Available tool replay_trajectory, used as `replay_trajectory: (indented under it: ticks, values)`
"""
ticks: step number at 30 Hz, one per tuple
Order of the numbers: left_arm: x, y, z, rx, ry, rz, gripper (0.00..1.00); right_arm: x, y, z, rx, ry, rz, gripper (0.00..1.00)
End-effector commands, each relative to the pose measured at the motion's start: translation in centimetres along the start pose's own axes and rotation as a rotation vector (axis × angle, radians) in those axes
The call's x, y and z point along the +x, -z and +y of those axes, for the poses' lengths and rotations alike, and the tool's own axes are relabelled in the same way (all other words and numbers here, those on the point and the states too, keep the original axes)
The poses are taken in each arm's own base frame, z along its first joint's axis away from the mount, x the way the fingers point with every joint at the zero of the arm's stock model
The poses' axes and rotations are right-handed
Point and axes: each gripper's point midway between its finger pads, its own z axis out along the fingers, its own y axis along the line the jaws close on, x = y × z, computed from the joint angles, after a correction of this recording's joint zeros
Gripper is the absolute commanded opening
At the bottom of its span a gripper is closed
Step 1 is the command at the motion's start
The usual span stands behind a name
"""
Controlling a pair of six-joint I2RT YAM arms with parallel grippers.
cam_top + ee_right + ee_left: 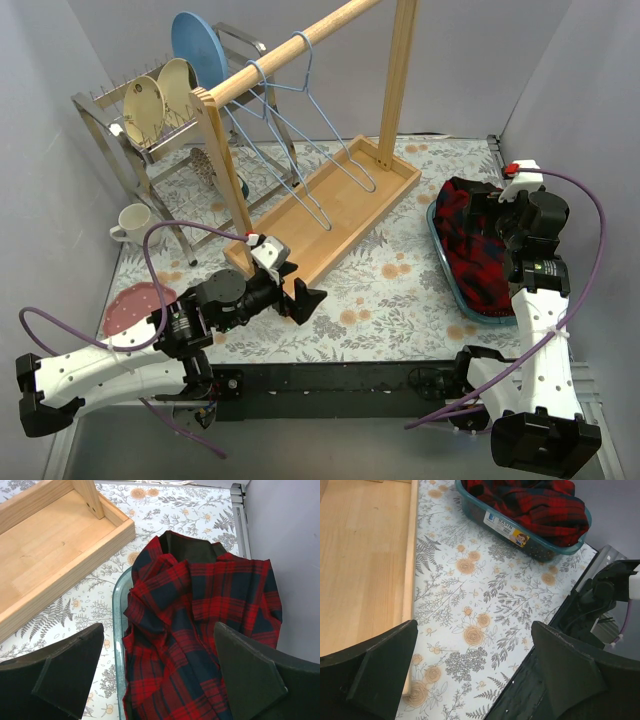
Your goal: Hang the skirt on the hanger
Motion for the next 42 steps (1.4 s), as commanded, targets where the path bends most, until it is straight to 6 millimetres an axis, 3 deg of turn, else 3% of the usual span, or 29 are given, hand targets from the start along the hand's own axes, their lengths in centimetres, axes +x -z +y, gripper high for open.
replay_trajectory:
  ticks: [1,8,12,14,16,18,25,30,35,42]
  values:
    - [0.4,0.4,1.1,-0.049,-0.021,0.004,0.98,-2.4,0.8,-0.4,0.016,0.018,-0.051,0.99]
    - [-0.1,1.1,1.1,-0.047,-0.021,0.003,0.98,-2.9,1.3,0.5,-0.053,0.128,-0.076,0.99]
    - [0.0,1.7,1.6,-0.066,-0.034,0.019,0.98,-2.4,2.0,4.4,-0.307,0.351,-0.112,0.99]
    - [-0.2,2.0,1.8,-0.073,-0.037,0.010,0.98,-1.4,1.7,4.4,-0.335,0.398,-0.067,0.99]
    - [0.0,2.2,2.2,-0.090,-0.040,0.004,0.98,-2.2,1.5,3.5,-0.301,0.413,-0.047,0.99]
    - [0.7,2.2,2.5,-0.097,-0.039,0.009,0.98,-2.0,0.5,1.3,-0.199,0.366,0.027,0.99]
    - [1.4,2.3,2.5,-0.082,-0.038,0.014,0.98,0.6,-2.9,-2.3,-0.207,0.276,0.176,0.99]
    - [1.6,2.2,2.1,-0.062,-0.043,0.027,0.98,4.0,-5.5,-2.5,-0.302,0.226,0.324,0.91]
    - [1.8,2.2,1.9,-0.048,-0.045,0.034,0.98,6.6,-7.4,-4.0,-0.267,0.234,0.401,0.89]
    - [2.0,2.1,1.6,-0.033,-0.049,0.045,0.98,11.5,-7.4,-5.0,-0.251,0.262,0.557,0.86]
